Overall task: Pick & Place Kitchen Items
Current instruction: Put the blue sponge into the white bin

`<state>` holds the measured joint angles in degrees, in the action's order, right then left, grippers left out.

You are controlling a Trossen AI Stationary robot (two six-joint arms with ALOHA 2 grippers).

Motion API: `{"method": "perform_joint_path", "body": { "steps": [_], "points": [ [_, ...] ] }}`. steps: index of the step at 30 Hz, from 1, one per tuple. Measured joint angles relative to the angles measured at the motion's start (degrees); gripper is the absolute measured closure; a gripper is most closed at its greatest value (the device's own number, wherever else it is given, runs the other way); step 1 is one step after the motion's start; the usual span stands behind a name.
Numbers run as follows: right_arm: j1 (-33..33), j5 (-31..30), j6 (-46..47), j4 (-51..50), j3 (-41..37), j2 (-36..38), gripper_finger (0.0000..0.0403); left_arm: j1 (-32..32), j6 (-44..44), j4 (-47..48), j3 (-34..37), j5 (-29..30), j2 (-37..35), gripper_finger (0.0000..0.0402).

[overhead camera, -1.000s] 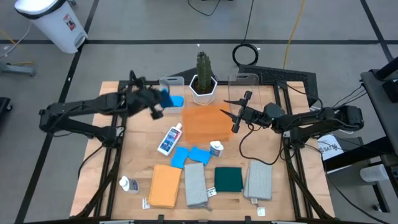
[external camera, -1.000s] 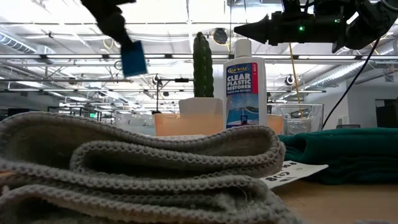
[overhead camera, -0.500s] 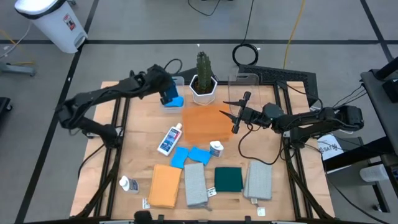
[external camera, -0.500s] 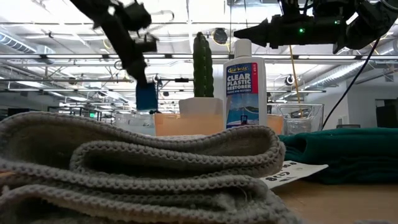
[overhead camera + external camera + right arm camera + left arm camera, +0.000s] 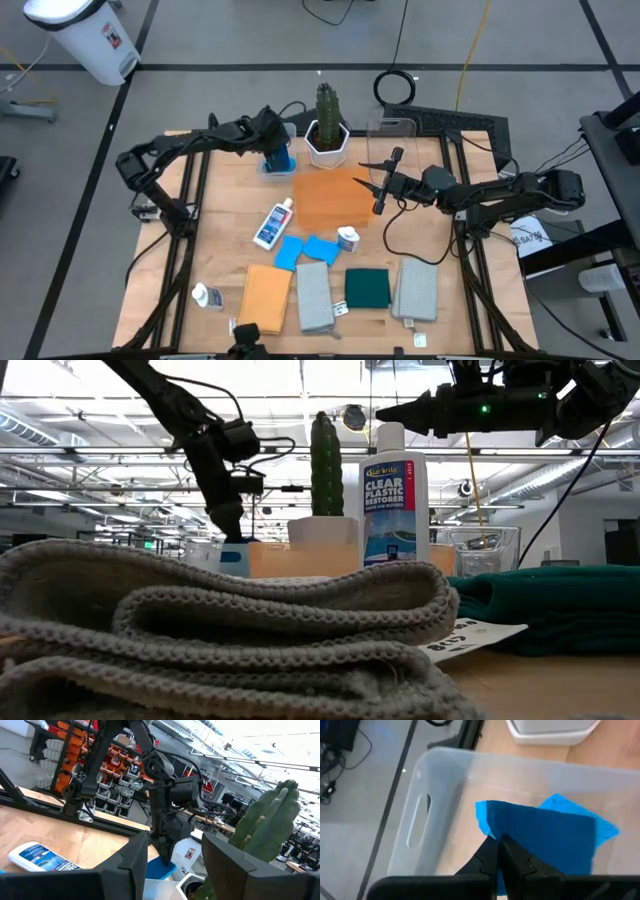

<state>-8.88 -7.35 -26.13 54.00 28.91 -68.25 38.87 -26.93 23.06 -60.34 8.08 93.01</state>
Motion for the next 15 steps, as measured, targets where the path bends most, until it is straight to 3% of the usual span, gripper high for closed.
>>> {"method": "perform_joint_path", "body": {
  "steps": [8, 15],
  "points": [
    [0.00, -0.02, -0.02, -0.05, 0.00, 0.00, 0.0248, -0.32, 0.33, -2.27, 0.00, 2.79, 1.62, 0.0353],
    [0.00, -0.02, -0.02, -0.09, 0.00, 0.00, 0.0248, -1.84, 1.29, -3.69, 0.00, 10.50, 1.62, 0.0298]
  ]
}}
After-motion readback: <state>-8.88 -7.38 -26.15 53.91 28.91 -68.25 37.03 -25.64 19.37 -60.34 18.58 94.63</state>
